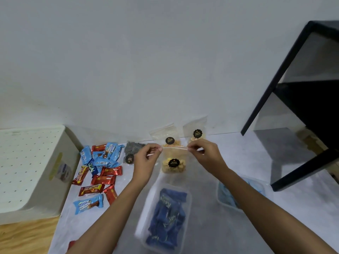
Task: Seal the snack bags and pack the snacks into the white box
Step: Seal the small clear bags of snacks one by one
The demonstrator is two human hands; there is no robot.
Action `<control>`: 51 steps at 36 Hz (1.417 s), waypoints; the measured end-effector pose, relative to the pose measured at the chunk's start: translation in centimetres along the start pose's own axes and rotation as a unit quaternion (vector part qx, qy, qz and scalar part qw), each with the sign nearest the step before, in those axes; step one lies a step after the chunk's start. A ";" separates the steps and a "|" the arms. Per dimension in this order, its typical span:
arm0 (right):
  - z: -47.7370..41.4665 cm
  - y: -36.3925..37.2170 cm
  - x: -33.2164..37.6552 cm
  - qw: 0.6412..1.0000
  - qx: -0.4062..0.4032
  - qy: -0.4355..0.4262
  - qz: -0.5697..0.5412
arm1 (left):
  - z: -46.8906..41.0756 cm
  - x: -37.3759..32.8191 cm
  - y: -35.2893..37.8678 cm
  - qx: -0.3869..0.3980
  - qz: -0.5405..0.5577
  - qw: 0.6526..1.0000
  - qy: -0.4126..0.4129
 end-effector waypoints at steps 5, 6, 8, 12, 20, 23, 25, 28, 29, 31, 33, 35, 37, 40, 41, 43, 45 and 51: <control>-1.5 -4.4 -3.4 0.999 -0.027 0.025 -0.006 | -1.6 0.3 5.5 0.032 0.014 0.999 -0.026; -1.9 -5.0 -4.2 0.999 -0.032 0.030 -0.003 | -1.9 0.6 6.6 0.031 0.019 0.999 -0.039; -2.7 -6.0 -5.8 0.998 -0.038 0.039 0.013 | -2.5 1.3 8.6 0.029 0.030 0.997 -0.070; -4.8 -6.9 -8.8 0.997 -0.032 0.029 0.065 | -4.2 2.8 11.6 0.041 0.034 0.993 -0.105; -9.9 -6.1 -11.6 0.995 -0.053 0.017 0.079 | -7.8 4.3 13.8 -0.042 0.016 0.995 -0.090; -11.2 -5.7 -11.9 0.996 -0.051 0.026 0.074 | -8.7 4.5 13.9 -0.057 -0.009 0.995 -0.084; -11.4 -5.5 -11.8 0.995 -0.049 0.029 0.076 | -8.9 4.4 13.8 -0.056 -0.020 0.995 -0.081; -11.2 -5.7 -11.4 0.994 -0.051 0.032 0.086 | -8.6 4.2 13.5 -0.040 -0.026 0.996 -0.076; -11.1 -5.8 -11.0 0.994 -0.053 0.031 0.092 | -8.5 4.2 13.3 -0.030 -0.031 0.996 -0.075; -10.9 -6.0 -10.1 0.993 -0.060 0.025 0.102 | -8.2 4.1 12.7 -0.016 -0.042 0.996 -0.078; -10.8 -6.1 -8.8 0.991 -0.069 0.017 0.113 | -7.9 3.9 11.7 -0.006 -0.054 0.995 -0.081; -10.5 -5.9 -7.2 0.990 -0.079 0.005 0.118 | -7.6 3.4 10.3 0.002 -0.067 0.994 -0.085; -10.1 -5.1 -5.4 0.991 -0.070 -0.002 0.118 | -7.1 2.9 8.2 0.002 -0.088 0.992 -0.088; -9.2 -2.3 -2.9 0.989 -0.039 -0.035 0.135 | -5.8 2.6 3.9 -0.013 -0.146 0.986 -0.080; -8.9 -1.0 -2.1 0.989 -0.025 -0.045 0.141 | -5.2 2.8 2.3 -0.020 -0.174 0.981 -0.083; -8.2 2.0 -0.5 0.987 0.016 -0.061 0.146 | -3.5 3.8 -1.1 -0.036 -0.225 0.968 -0.107; -7.4 5.5 0.8 0.984 0.089 -0.069 0.137 | -1.3 4.9 -4.3 -0.073 -0.255 0.952 -0.151; -5.5 16.5 3.9 0.909 0.286 -0.213 0.216 | 5.5 7.8 -9.2 -0.173 -0.289 0.863 -0.377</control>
Point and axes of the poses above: each hand's wrist, its own z-axis away from the middle knuckle, its own y-axis out of the palm, x = y × z, the point moved 5 cm from there along -z, towards the middle knuckle, and after that the axes turned 9 degrees about z, right-handed, at the moved point
